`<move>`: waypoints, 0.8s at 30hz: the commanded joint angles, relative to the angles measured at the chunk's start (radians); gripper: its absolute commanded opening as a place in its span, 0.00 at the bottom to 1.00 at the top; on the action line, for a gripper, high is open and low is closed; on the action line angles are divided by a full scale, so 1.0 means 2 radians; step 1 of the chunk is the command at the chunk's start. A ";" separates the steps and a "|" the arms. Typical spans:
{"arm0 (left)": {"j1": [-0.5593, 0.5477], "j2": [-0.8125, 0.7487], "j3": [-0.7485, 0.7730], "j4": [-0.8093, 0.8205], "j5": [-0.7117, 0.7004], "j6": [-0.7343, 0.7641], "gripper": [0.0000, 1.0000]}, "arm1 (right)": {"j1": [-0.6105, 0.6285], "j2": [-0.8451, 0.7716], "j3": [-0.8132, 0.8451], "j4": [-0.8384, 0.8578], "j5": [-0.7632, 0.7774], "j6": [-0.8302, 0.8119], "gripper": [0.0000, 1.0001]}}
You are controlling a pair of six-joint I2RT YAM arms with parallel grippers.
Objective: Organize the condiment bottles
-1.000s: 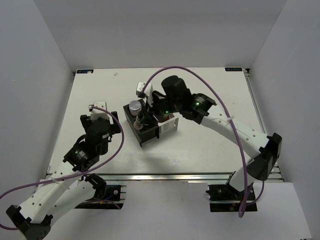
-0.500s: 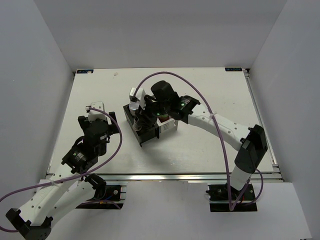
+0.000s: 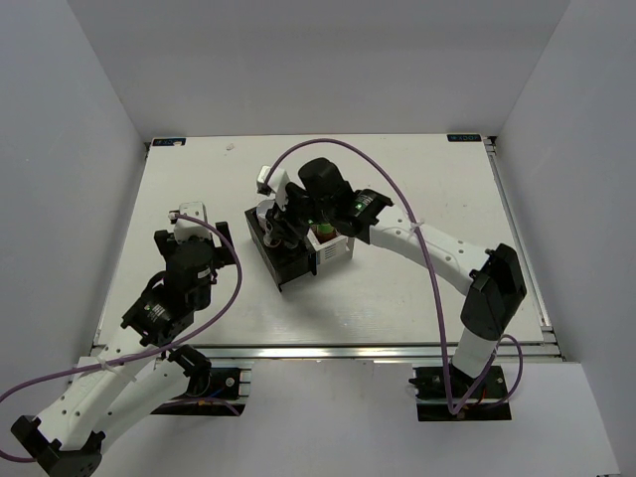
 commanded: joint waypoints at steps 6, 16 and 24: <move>0.004 -0.003 -0.003 0.008 0.004 -0.001 0.98 | -0.021 -0.013 -0.029 0.036 -0.006 0.011 0.00; 0.004 -0.004 -0.004 0.007 0.003 -0.001 0.98 | -0.032 -0.012 -0.036 0.034 -0.014 0.017 0.00; 0.005 -0.005 -0.004 0.008 0.003 -0.001 0.98 | -0.031 -0.010 -0.027 0.048 -0.041 0.045 0.00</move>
